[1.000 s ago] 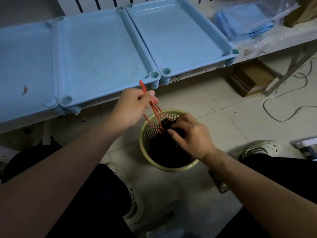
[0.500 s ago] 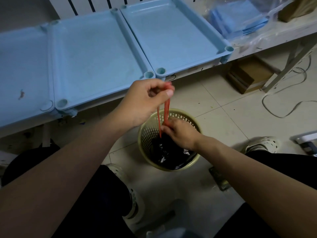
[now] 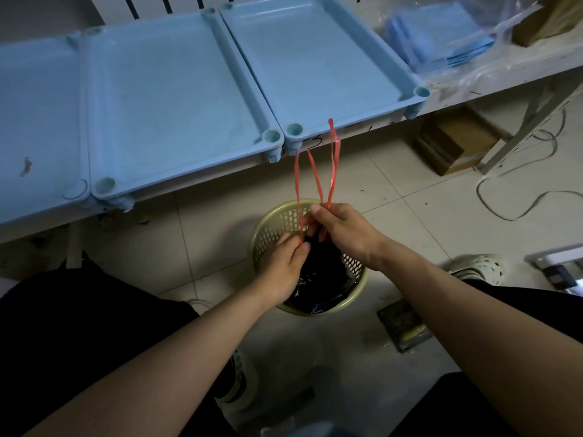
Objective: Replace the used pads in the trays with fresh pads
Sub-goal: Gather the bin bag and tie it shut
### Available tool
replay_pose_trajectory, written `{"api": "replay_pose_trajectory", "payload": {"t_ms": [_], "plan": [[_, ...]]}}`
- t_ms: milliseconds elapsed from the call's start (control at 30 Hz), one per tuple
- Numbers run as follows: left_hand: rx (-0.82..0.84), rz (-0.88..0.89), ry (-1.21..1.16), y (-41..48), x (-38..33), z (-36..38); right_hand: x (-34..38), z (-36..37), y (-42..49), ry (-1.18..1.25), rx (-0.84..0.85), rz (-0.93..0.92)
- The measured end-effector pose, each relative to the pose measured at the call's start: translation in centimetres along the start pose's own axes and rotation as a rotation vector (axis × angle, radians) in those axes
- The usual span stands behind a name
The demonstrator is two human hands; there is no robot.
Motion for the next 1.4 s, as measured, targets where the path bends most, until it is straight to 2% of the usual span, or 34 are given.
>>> {"api": "replay_pose_trajectory", "payload": {"t_ms": [267, 367, 467, 533, 633, 667, 767, 900, 1000, 1100, 1200, 1233, 1300, 1333, 1400], "plan": [[-0.102, 0.087, -0.208, 0.4, -2.2, -0.2, 0.7, -0.5, -0.3, 0.041, 0.058, 0.003], [-0.216, 0.069, -0.246, -0.1, -2.6, -1.3, -0.3, -1.6, 0.2, 0.031, -0.037, 0.018], [-0.314, -0.007, -0.397, 0.4, -2.1, -2.3, -1.3, -2.4, 0.1, 0.09, -0.116, 0.036], [-0.363, -0.062, -0.492, 0.9, -1.9, -2.6, -1.7, -2.3, 0.0, 0.262, -0.134, 0.063], [-0.376, -0.13, -0.63, 1.4, -1.4, -2.7, -2.2, -1.3, 0.3, 0.726, -0.166, 0.167], [-0.363, -0.151, -0.655, 1.4, -1.1, -2.7, -2.6, -1.1, 0.5, 0.784, -0.201, 0.192], [-0.308, -0.209, -0.688, 1.6, -0.8, -2.6, -3.5, -1.5, 0.4, 0.533, -0.339, 0.163], [-0.277, -0.265, -0.636, 1.3, -0.8, -2.9, -3.3, -1.8, 0.4, 0.231, -0.386, 0.028], [-0.196, -0.233, -0.48, 1.3, -1.5, -2.9, -1.7, -1.7, 0.1, 0.121, -0.335, -0.104], [0.011, -0.127, -0.339, 1.4, -3.2, -1.7, 1.3, -1.4, -0.3, -0.049, -0.235, -0.24], [0.161, 0.037, -0.073, 1.3, -3.6, -0.1, 4.8, -0.2, -0.6, -0.361, -0.149, -0.42], [0.164, 0.062, -0.051, 0.9, -4.1, 0.2, 5.8, 0.4, -0.7, -0.485, -0.146, -0.498], [0.088, 0.132, -0.189, 0.7, -5.8, 0.0, 7.1, 1.6, -1.1, -0.662, -0.128, -0.612], [0.019, 0.155, -0.28, 0.6, -7.0, -0.6, 7.4, 2.1, -1.2, -0.722, -0.104, -0.635], [-0.041, 0.191, -0.271, 0.6, -7.6, -1.5, 7.3, 2.2, -1.2, -0.823, -0.064, -0.665]]}}
Point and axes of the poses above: each hand's wrist, its own y-axis towards the middle knuckle, its own z-axis out of the palm, x = y × z, the point moved 7 cm from there along y, towards the middle knuckle, and after that the axes turned 5 degrees about -x, right-handed, at the moved point
